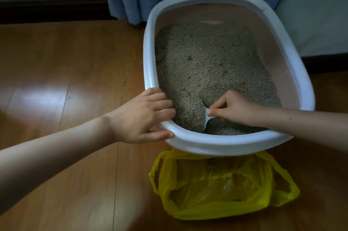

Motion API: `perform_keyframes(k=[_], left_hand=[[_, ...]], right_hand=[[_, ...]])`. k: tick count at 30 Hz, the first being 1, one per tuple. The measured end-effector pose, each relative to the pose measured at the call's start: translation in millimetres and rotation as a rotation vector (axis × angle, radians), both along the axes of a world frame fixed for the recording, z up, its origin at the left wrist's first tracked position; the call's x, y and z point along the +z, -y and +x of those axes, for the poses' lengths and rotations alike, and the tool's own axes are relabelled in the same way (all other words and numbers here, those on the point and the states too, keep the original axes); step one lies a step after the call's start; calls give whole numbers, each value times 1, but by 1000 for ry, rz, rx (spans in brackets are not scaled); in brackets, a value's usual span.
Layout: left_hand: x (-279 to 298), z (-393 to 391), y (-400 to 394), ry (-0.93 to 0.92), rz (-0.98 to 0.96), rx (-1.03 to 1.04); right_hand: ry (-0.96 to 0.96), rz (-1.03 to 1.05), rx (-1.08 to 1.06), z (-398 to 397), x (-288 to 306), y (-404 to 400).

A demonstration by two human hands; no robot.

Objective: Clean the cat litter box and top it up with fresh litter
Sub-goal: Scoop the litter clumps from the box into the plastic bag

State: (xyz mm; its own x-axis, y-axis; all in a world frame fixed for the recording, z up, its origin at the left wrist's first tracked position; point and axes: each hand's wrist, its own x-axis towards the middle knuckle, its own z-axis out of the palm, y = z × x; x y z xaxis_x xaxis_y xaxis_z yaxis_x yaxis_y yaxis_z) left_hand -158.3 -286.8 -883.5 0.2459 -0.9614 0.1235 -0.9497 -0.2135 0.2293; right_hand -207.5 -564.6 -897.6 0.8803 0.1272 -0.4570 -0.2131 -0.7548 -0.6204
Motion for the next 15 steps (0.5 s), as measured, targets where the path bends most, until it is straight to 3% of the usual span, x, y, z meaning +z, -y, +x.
perform_keyframes(k=[9,15], left_hand=[[-1,0,-2,7,-6,3],[-1,0,-2,20,-3,7]], right_hand=[[29,224,-91,1,0,1],[121,207,-158,10,13,25]])
